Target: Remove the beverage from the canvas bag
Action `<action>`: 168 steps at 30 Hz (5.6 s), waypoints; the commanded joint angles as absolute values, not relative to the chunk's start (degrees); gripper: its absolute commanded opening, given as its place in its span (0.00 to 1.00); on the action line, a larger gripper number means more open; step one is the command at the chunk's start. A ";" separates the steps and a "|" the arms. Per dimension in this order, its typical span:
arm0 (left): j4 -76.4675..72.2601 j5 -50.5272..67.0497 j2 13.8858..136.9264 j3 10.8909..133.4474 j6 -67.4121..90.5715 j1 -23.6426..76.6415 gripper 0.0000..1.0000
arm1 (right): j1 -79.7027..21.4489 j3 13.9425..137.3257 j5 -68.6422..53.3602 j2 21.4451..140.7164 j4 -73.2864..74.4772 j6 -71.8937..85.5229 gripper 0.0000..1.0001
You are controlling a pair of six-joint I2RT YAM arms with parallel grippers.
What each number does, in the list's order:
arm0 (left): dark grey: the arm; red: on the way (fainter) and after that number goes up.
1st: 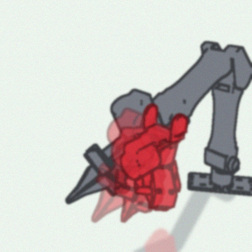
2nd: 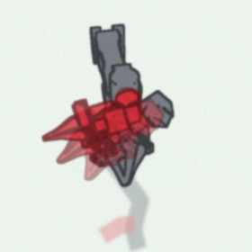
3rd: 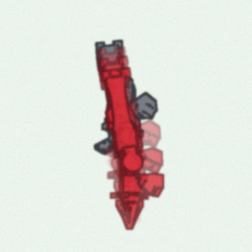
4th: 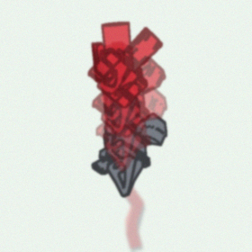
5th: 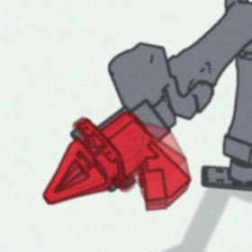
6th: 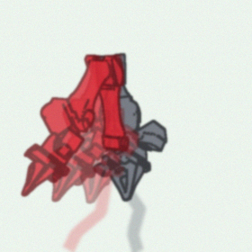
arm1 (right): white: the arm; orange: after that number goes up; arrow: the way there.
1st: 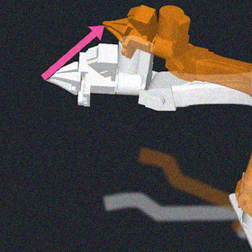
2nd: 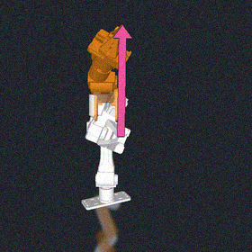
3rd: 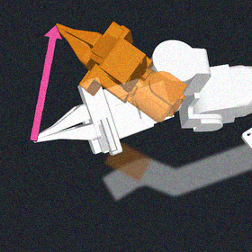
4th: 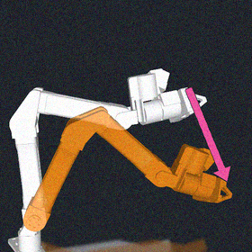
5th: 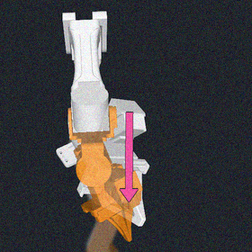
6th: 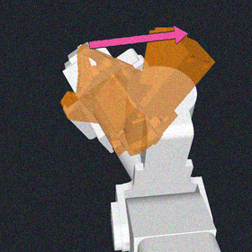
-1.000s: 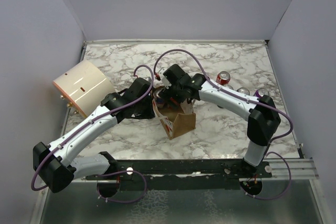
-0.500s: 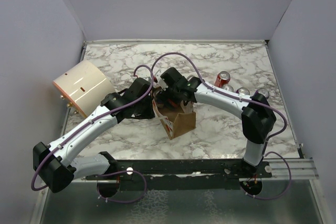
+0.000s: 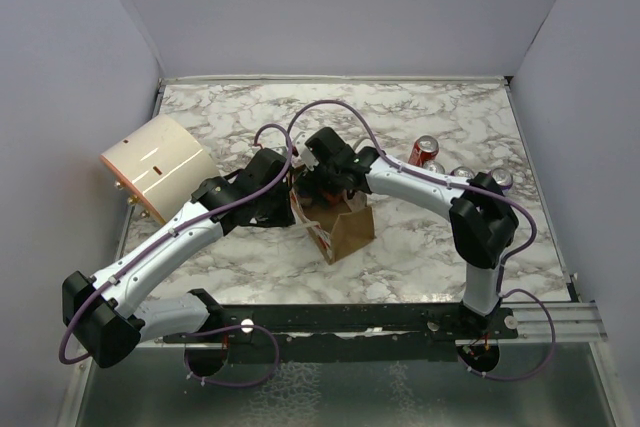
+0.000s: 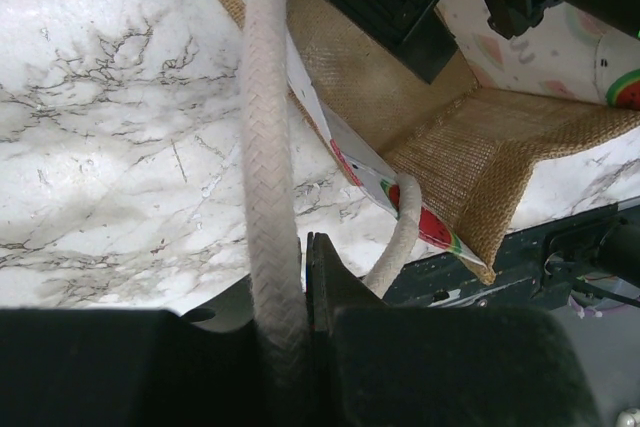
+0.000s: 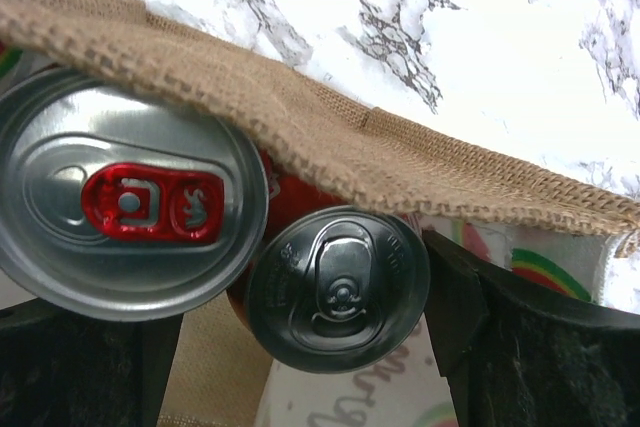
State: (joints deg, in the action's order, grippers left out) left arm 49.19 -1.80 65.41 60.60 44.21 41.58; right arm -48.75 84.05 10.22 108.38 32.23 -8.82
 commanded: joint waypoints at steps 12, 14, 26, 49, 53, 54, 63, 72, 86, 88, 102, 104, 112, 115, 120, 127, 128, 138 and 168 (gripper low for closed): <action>50.67 -2.15 64.87 61.34 43.56 41.22 0.10 | -45.80 79.69 4.46 110.19 21.50 -9.88 0.86; 50.76 -2.27 64.79 61.31 43.59 41.22 0.10 | -45.79 79.68 4.22 110.41 22.02 -10.25 0.83; 50.31 -2.01 64.95 61.12 43.63 41.22 0.10 | -45.77 83.70 0.96 108.38 28.86 -8.40 0.54; 48.82 -0.33 65.83 61.22 43.13 41.22 0.10 | -45.79 81.73 -3.80 97.08 34.68 4.71 0.32; 48.97 -0.20 65.53 61.13 43.10 41.15 0.10 | -45.77 84.52 -4.34 95.33 34.71 5.08 0.27; 48.98 -0.23 65.42 61.05 43.17 41.21 0.10 | -45.79 85.38 -4.27 94.97 34.84 5.12 0.26; 49.13 -0.21 64.28 60.27 43.42 41.22 0.10 | -45.79 92.11 -5.82 92.31 35.21 7.14 0.16; 49.15 -0.29 63.13 59.40 44.07 41.22 0.10 | -45.73 90.78 -9.92 89.13 30.10 14.84 0.02; 48.19 -0.23 62.76 58.90 45.23 41.22 0.10 | -45.79 93.09 2.90 82.32 27.78 13.40 0.02; 48.10 -0.30 62.97 59.03 45.18 41.22 0.10 | -45.79 91.19 8.17 79.39 25.37 11.62 0.02; 48.05 -0.02 66.30 61.00 42.80 41.22 0.10 | -45.74 73.38 45.99 65.31 8.82 -1.43 0.02; 47.99 0.00 66.64 61.36 42.42 41.22 0.10 | -45.70 71.68 50.36 65.18 6.89 -2.32 0.02; 48.51 -0.12 66.77 61.80 42.18 41.22 0.10 | -37.36 69.43 50.62 67.02 2.63 0.18 0.02; 48.63 -0.18 66.16 61.45 42.47 41.22 0.10 | -31.39 71.66 47.23 69.54 5.49 3.93 0.02; 48.95 -0.45 65.90 61.68 42.29 41.22 0.10 | -21.40 73.74 43.66 75.17 8.48 6.84 0.02; 49.47 -0.62 66.10 62.44 42.00 41.22 0.10 | -11.80 71.22 42.40 81.91 6.46 9.00 0.02; 49.56 -0.69 65.97 62.44 41.94 41.22 0.10 | -10.69 71.13 41.12 82.81 6.61 9.42 0.02; 50.07 -1.23 64.95 61.85 42.57 41.13 0.10 | -6.48 68.91 30.36 91.05 13.09 20.66 0.02; 50.57 -1.12 63.10 60.40 43.66 41.13 0.10 | -4.13 65.67 22.50 96.61 13.27 24.61 0.04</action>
